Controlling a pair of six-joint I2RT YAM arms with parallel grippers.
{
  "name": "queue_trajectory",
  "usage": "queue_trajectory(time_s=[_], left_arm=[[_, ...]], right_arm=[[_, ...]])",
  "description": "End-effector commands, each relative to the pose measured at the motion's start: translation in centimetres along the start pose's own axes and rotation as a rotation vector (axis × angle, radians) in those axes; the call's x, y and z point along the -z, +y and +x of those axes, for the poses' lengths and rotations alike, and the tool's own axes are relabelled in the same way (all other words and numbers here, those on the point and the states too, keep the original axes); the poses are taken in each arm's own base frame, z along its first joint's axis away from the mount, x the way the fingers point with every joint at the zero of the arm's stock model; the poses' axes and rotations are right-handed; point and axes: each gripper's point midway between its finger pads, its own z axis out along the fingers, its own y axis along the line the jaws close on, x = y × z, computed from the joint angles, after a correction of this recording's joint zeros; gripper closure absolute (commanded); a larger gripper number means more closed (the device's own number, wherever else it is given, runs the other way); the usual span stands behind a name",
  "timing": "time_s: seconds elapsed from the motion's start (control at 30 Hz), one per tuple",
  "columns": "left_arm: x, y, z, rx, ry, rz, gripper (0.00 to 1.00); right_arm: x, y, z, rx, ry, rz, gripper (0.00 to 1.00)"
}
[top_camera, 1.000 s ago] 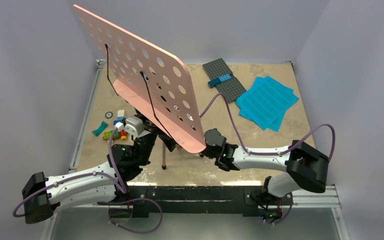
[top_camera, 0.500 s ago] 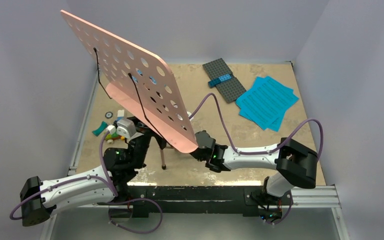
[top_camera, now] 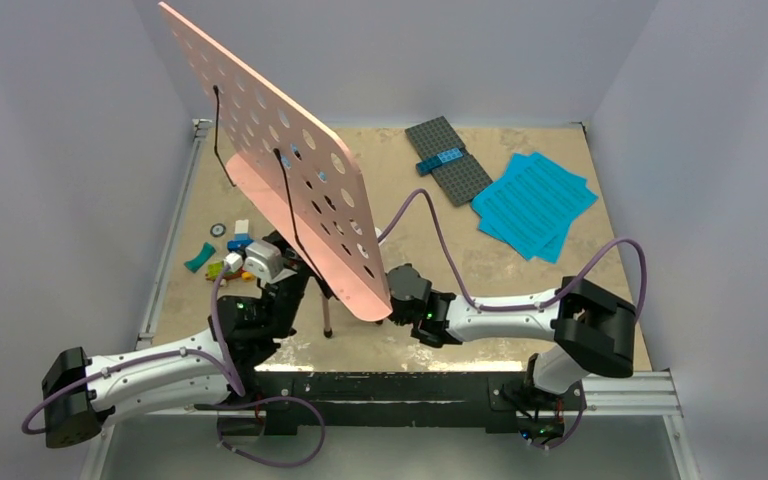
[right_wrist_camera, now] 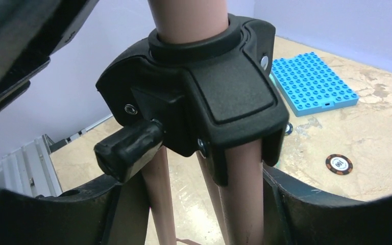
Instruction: Pack up the instrument practice props
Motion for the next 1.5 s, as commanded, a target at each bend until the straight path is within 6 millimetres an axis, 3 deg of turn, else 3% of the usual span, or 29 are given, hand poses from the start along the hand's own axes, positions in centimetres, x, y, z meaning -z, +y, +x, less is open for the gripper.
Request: queue_trajectory(time_s=[0.0, 0.3, 0.63, 0.93, 1.0, 1.03, 1.1, 1.33, 1.47], left_arm=[[2.1, 0.5, 8.1, -0.190, 0.254, 0.002, 1.00], [-0.2, -1.3, 4.4, -0.165, 0.166, 0.046, 1.00], [-2.1, -2.0, 2.2, -0.147, 0.105, 0.024, 1.00], [-2.3, -1.7, 2.4, -0.183, 0.102, -0.001, 1.00], [-2.4, -1.6, 2.7, -0.198, 0.106, -0.009, 1.00], [-2.5, -1.6, 2.8, -0.205, 0.107, -0.012, 1.00], [-2.6, -1.7, 3.1, -0.216, 0.110, -0.016, 1.00], [-2.8, -1.1, 3.4, -0.250, 0.119, -0.060, 1.00], [-2.8, -0.6, 3.4, -0.260, 0.120, -0.093, 1.00]], right_arm=[[0.7, -5.0, 1.0, 0.095, 0.031, 0.198, 1.00], [3.7, -6.8, 0.3, 0.211, 0.025, 0.213, 1.00], [5.6, -5.4, -0.9, 0.324, 0.015, 0.036, 1.00], [5.6, -7.0, 1.5, 0.387, 0.076, 0.039, 0.98], [5.6, -7.0, 1.6, 0.338, 0.096, 0.057, 0.64], [5.5, -7.0, 1.6, 0.312, 0.100, 0.066, 0.52], [5.6, -6.8, 1.5, 0.260, 0.092, 0.071, 0.38], [6.4, -7.4, 0.4, 0.145, 0.064, 0.154, 0.13], [7.1, -7.7, 0.2, 0.089, 0.065, 0.223, 0.09]])
